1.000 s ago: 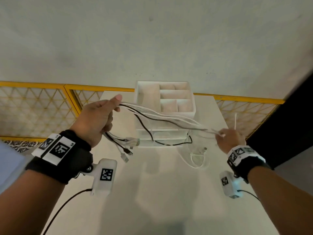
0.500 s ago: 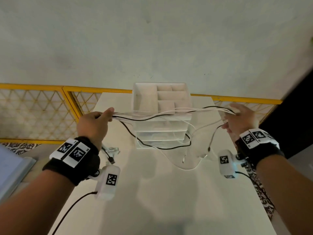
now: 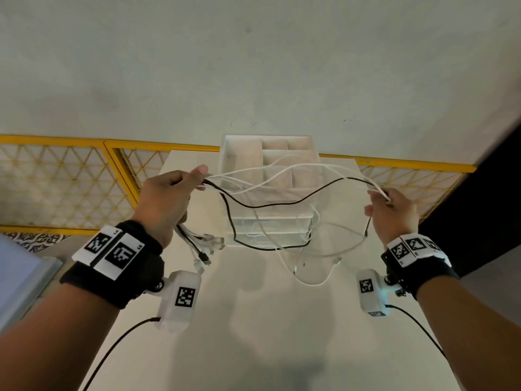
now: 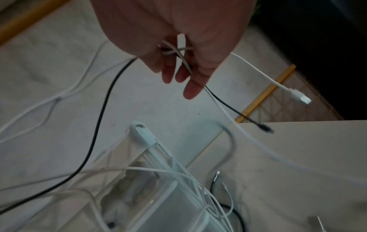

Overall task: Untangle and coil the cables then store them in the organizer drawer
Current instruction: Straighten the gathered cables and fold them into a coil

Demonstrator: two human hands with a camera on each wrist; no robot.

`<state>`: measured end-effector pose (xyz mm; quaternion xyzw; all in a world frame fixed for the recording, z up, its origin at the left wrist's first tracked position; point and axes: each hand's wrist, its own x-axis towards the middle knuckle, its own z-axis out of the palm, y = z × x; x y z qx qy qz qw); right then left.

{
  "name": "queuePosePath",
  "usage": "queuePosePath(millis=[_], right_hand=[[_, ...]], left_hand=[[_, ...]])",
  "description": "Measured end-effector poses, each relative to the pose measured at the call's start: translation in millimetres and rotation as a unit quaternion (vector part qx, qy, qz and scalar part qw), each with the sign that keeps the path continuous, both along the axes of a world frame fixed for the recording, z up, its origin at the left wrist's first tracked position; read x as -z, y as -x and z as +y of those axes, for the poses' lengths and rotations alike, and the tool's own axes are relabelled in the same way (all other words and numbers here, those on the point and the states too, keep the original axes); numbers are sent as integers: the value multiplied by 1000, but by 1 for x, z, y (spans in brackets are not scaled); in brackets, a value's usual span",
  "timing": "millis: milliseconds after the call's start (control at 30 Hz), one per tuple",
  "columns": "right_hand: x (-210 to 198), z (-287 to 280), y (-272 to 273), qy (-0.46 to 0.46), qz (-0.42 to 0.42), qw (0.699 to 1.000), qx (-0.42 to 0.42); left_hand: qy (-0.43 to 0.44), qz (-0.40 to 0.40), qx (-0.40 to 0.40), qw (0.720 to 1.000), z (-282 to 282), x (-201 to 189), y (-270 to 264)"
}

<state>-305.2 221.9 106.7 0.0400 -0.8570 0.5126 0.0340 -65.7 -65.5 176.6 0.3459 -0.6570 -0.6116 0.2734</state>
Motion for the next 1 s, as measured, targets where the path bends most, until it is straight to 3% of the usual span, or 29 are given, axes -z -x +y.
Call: queuePosePath(millis=[67, 133, 200, 267, 333, 400, 500, 567, 667, 733, 833, 900, 1000], right_hand=[[10, -3, 10, 4, 1, 1000, -25], [43, 11, 30, -120, -29, 985, -123], [66, 17, 38, -224, -101, 951, -186], [43, -1, 14, -257, -106, 944, -177], [5, -23, -9, -196, -19, 959, -203], [-37, -46, -37, -80, 39, 955, -283], [-88, -87, -96, 6, 59, 891, -451], [-93, -110, -122, 2, 50, 861, -506], [-73, -128, -121, -82, 72, 892, -439], [-62, -126, -103, -110, 75, 918, -374], [-63, -116, -82, -116, 67, 946, -294], [-70, -111, -72, -116, 74, 959, -246], [-73, -108, -63, -108, 82, 970, -203]], left_hand=[[-20, 30, 34, 999, 4, -7, -1], [-27, 60, 57, 996, 3, -16, -3], [-17, 70, 71, 995, 2, -25, -4], [-1, 65, 83, 994, 1, -30, -5], [16, 53, 101, 993, 3, -32, -5], [25, 36, 130, 991, 8, -32, -3], [52, 6, 189, 981, 25, -36, 1], [79, 4, 220, 972, 36, -42, 2], [152, -14, 228, 962, 32, -44, -5], [220, -82, 219, 947, 19, -37, -14], [304, -222, 245, 893, 4, -9, -30], [318, -289, 261, 864, -4, 15, -38], [320, -325, 271, 847, -13, 45, -46]])
